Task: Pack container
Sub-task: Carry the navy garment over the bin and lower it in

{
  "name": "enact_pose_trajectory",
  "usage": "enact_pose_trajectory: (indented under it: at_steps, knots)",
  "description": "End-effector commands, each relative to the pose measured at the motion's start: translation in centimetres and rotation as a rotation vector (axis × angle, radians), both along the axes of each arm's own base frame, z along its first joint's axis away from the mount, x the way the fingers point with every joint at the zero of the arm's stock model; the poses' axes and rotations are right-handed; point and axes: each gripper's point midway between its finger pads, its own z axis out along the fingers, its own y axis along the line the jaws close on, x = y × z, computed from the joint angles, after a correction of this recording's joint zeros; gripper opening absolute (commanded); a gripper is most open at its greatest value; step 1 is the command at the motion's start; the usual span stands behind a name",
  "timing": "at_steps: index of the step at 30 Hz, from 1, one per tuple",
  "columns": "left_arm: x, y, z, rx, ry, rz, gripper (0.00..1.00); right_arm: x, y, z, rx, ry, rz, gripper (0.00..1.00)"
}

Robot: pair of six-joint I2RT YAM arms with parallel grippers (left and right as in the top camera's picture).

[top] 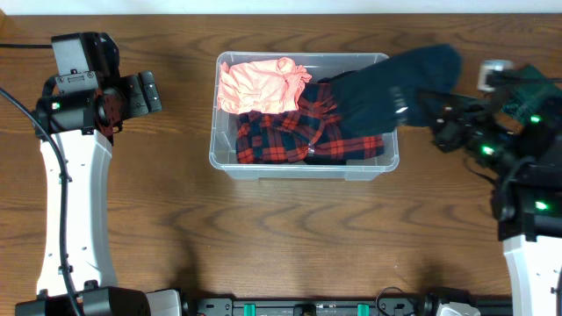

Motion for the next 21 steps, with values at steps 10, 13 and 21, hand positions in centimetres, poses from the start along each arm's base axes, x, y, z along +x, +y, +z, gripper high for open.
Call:
enact_pose_trajectory:
  at_steps: [10,13,21]
  knots:
    - [0.0,0.2,-0.5,-0.004,0.013,0.013,0.98,3.5,10.0,-3.5,0.062,0.149,-0.002,0.01]
    - [0.0,0.2,-0.5,-0.004,0.013,0.013,0.98,4.6,12.7,-5.6,0.125,0.249,-0.075,0.01]
    - [0.0,0.2,-0.5,-0.004,0.013,0.013,0.98,5.8,18.5,-9.7,0.264,0.38,-0.221,0.01]
